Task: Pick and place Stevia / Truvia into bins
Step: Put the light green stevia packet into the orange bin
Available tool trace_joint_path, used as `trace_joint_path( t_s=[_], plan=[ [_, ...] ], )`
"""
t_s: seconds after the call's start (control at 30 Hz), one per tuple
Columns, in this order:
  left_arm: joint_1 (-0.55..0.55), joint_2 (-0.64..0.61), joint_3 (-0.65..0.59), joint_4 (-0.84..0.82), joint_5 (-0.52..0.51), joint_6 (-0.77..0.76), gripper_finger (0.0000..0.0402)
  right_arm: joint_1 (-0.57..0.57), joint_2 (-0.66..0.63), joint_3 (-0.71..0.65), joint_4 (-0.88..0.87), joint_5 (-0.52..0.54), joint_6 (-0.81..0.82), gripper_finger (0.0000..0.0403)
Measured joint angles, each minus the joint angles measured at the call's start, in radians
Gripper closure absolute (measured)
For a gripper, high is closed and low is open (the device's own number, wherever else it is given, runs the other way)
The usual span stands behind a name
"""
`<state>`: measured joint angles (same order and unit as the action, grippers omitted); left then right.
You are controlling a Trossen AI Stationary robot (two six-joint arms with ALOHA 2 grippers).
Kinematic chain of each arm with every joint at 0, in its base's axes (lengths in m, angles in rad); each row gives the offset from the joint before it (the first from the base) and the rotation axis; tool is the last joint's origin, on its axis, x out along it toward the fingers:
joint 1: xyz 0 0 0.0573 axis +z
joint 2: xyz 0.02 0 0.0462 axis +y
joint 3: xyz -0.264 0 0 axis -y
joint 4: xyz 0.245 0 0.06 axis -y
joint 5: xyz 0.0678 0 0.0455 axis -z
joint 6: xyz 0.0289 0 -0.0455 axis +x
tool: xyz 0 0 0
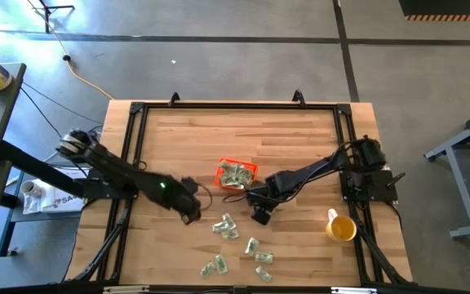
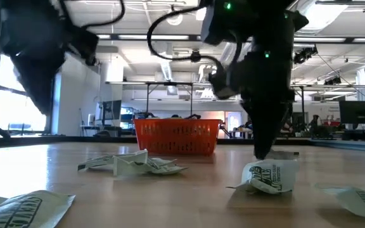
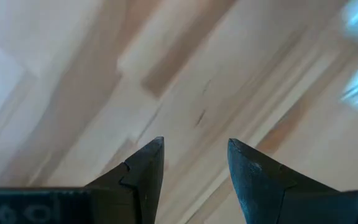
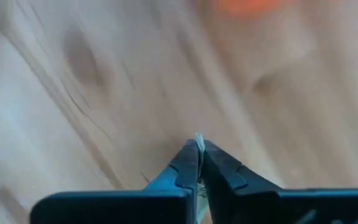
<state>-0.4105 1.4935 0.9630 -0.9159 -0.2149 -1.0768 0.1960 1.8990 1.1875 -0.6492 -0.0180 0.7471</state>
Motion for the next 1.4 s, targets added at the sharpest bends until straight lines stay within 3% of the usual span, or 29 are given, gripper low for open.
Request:
trace_joint_path(
  t_s=[0.33,0.6,0.87,1.03,1.23,1.4],
  plan=[
    [0.145,-0.328,0.001,0.153,-0.184,0.253,0.0191,-0.126,-0.26,0.006,0.155,0.198,0.165,0.0401],
    [0.181,-0.345,-0.009,0.141,-0.209,0.341,0.0191,-0.282,-0.169,0.005,0.352,-0.048,0.134,0.0351],
    [0.181,-0.344,-0.093,0.195,-0.133,0.365,0.0191,-0.263,-0.141,0.006,0.339,-0.022,0.16,0.0248],
    [0.181,-0.344,-0.13,0.285,-0.087,0.36,0.0191,-0.221,-0.198,0.007,0.271,0.089,0.161,0.0198],
    [0.181,-0.308,-0.168,0.48,-0.027,0.288,0.0191,-0.109,-0.257,0.008,0.014,0.135,0.16,0.0181],
    [0.166,-0.182,-0.194,0.583,0.13,0.367,0.0191,0.022,-0.272,0.008,-0.102,0.14,0.222,0.0193]
  ],
)
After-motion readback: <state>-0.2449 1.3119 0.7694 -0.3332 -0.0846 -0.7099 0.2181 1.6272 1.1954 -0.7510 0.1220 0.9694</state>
